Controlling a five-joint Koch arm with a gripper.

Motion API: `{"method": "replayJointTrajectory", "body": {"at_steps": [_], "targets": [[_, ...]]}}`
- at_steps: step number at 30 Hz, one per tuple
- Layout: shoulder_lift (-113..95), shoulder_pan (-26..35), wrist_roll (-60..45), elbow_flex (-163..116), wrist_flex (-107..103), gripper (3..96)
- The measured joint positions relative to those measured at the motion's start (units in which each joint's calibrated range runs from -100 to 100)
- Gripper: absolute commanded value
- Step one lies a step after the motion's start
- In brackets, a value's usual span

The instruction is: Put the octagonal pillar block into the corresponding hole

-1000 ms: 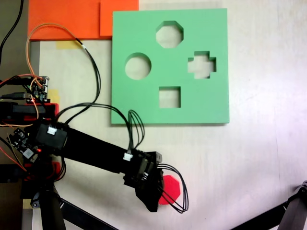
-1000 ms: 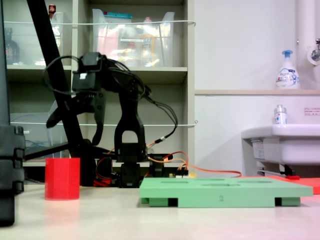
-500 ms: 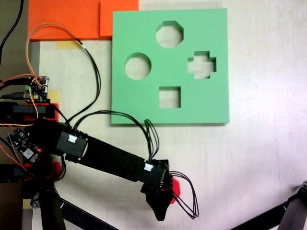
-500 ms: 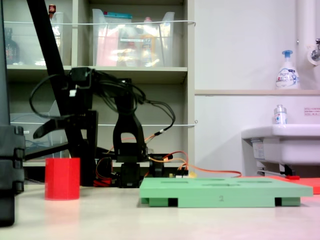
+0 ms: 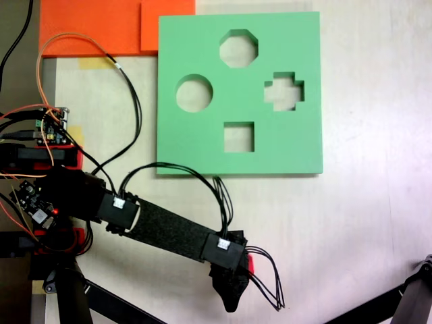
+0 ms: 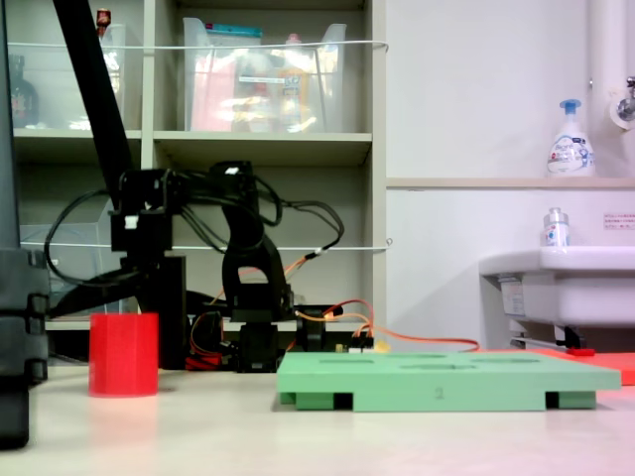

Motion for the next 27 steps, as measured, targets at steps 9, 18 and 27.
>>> {"method": "replayJointTrajectory", "body": {"at_steps": [9,18,27], "targets": [[3.1,0.3,0.0,0.1,1.2,71.7],[1.8,0.0,0.0,2.0,1.7,40.4],[-1.4,-0.2,-0.4,0.8,-0.6,38.4]]}}
